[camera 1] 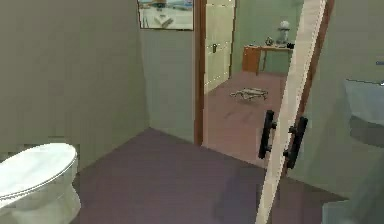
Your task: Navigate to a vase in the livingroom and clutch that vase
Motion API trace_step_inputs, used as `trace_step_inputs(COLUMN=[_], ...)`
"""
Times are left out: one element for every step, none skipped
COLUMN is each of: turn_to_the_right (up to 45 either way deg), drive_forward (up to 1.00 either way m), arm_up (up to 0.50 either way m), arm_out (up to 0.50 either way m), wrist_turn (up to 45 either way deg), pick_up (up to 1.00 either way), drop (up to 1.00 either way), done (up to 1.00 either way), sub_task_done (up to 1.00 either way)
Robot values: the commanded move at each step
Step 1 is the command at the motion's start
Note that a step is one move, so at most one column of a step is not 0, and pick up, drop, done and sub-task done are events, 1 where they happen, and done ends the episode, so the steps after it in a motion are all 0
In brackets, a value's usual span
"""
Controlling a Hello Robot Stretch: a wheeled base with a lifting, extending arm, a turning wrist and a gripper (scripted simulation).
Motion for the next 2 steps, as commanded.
trace_step_inputs(turn_to_the_right=[45.0, 30.0], drive_forward=[0.0, 0.0], arm_up=[0.0, 0.0], arm_out=[0.0, 0.0], wrist_turn=[0.0, 0.0], pick_up=[0.0, 0.0], drop=[0.0, 0.0], done=[0.0, 0.0], sub_task_done=[0.0, 0.0])
